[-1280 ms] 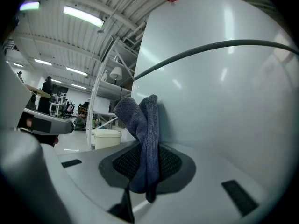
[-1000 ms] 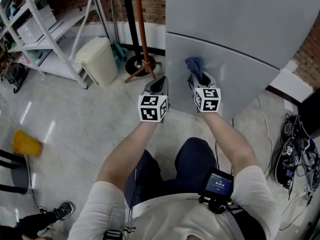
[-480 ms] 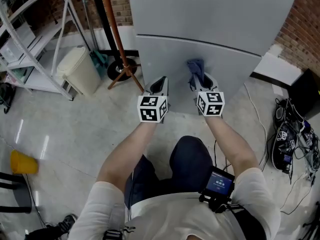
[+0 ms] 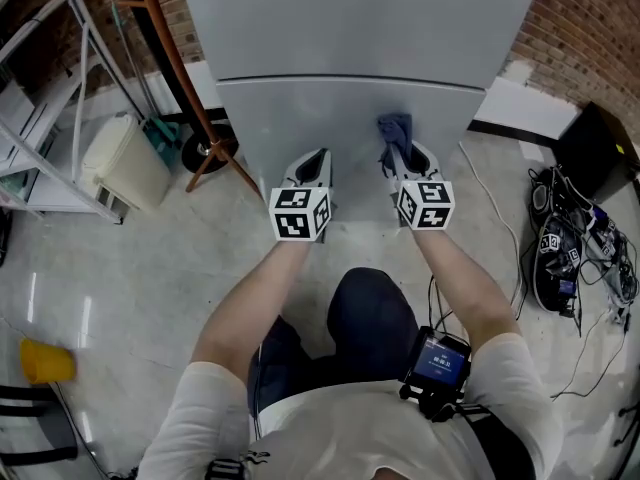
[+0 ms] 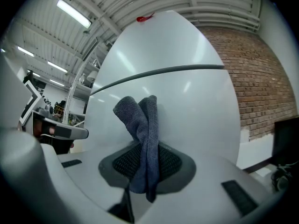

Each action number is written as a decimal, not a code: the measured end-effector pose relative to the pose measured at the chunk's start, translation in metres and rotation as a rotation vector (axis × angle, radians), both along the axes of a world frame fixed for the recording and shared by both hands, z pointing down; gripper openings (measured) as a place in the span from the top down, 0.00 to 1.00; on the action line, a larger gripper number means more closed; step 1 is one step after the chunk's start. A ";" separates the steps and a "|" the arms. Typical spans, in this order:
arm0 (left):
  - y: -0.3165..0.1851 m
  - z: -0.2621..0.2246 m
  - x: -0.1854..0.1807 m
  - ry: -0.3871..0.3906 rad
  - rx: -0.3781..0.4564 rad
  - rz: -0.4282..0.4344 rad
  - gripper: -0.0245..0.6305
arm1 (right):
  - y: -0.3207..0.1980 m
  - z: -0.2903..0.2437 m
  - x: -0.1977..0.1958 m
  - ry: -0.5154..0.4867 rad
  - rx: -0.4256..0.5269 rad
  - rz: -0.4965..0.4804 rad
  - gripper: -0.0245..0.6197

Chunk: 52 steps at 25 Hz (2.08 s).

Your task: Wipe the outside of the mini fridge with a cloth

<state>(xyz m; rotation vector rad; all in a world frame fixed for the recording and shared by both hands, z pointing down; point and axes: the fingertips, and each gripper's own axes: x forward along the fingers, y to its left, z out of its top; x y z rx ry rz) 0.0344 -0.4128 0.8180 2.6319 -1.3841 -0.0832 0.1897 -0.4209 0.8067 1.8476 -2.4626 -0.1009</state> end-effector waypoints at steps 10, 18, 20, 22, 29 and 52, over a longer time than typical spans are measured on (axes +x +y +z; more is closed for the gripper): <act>0.001 0.004 0.035 0.004 -0.010 0.033 0.96 | 0.008 0.009 0.097 -0.034 -0.018 0.158 0.84; 0.006 0.006 0.042 -0.002 -0.005 0.027 0.96 | 0.009 0.016 0.120 -0.074 -0.041 0.187 0.84; 0.008 0.005 0.040 -0.006 -0.004 0.022 0.96 | 0.012 0.014 0.116 -0.070 -0.041 0.178 0.84; 0.010 0.006 0.033 -0.009 -0.004 0.013 0.96 | 0.016 0.011 0.107 -0.062 -0.032 0.156 0.84; 0.016 0.009 -0.009 -0.016 -0.013 -0.048 0.96 | 0.022 -0.001 0.031 -0.043 -0.002 0.007 0.84; 0.061 0.087 -0.224 -0.038 -0.115 -0.390 0.96 | -0.001 0.110 -0.269 0.103 -0.149 -0.426 0.84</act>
